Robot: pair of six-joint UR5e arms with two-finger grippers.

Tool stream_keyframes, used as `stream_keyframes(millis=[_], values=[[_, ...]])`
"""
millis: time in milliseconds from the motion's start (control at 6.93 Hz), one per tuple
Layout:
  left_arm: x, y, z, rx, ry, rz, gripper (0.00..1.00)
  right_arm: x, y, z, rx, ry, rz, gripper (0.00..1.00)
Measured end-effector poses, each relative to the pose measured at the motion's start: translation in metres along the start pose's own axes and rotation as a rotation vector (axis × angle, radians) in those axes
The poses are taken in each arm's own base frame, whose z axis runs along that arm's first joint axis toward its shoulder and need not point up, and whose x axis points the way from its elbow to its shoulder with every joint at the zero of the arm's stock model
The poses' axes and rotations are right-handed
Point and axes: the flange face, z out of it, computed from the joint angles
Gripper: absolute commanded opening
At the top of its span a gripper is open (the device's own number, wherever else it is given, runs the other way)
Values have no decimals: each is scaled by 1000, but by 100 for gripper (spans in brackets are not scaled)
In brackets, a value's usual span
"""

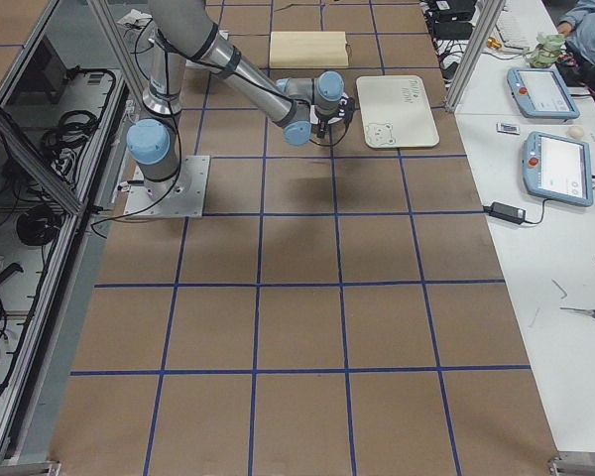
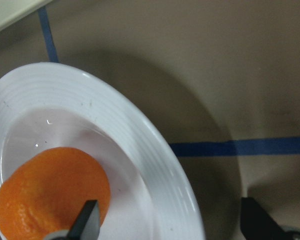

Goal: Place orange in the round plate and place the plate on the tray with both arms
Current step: 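Grip the white plate rim with the right gripper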

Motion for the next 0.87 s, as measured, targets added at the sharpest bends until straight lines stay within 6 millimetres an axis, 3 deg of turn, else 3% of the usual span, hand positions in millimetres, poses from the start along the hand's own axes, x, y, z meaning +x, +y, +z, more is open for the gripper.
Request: stream_keyframes(millis=[433,865], values=[[-18,6,-4,-10,31,46,100,-2,4,10,-7,-13,15,81],[-20,12,-10,2,31,74,100,-10,9,20,3,-5,-17,35]])
